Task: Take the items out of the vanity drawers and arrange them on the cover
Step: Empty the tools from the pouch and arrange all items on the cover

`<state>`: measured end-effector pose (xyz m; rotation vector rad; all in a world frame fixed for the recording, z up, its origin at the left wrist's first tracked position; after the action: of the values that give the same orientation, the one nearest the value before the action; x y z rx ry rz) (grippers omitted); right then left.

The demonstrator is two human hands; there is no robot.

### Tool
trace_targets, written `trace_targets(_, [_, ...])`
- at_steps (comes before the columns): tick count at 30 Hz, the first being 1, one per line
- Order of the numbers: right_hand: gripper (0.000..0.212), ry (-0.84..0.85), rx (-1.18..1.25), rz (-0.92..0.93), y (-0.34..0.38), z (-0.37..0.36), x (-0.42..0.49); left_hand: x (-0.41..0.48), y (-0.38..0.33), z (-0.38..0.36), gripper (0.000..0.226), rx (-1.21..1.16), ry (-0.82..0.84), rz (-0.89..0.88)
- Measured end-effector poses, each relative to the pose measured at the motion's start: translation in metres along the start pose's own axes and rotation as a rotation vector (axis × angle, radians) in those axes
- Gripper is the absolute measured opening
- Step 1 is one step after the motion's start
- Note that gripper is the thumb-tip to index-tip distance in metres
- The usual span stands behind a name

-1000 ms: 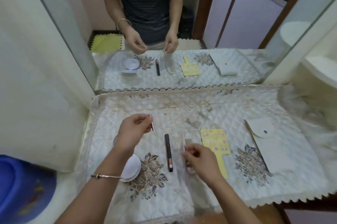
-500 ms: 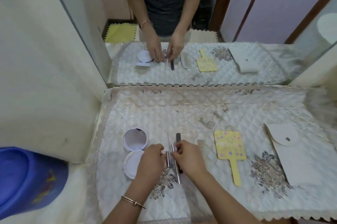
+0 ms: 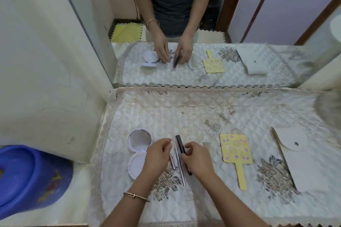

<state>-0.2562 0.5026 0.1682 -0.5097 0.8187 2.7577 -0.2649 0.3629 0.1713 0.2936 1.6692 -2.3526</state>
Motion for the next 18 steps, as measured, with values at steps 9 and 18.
trace_targets(9, [0.018, -0.014, 0.077, 0.175, 0.009, 0.036, -0.019, 0.002, -0.034, -0.006, 0.014, -0.588, 0.023, 0.053])
trace_targets(18, [0.03, -0.185, 0.427, -0.152, -0.066, 0.053, -0.041, 0.019, -0.071, 0.028, 0.011, -0.689, -0.014, -0.013])
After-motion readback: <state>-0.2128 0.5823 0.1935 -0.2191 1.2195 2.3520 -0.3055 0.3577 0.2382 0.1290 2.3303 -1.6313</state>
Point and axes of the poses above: each hand's wrist, its own x-axis towards the middle knuckle, its own z-axis out of the back of the hand, y = z × x, the point moved 7 cm from there along x, towards the middle knuckle, and after that the axes turned 13 degrees about -x, right-handed, at the moved point
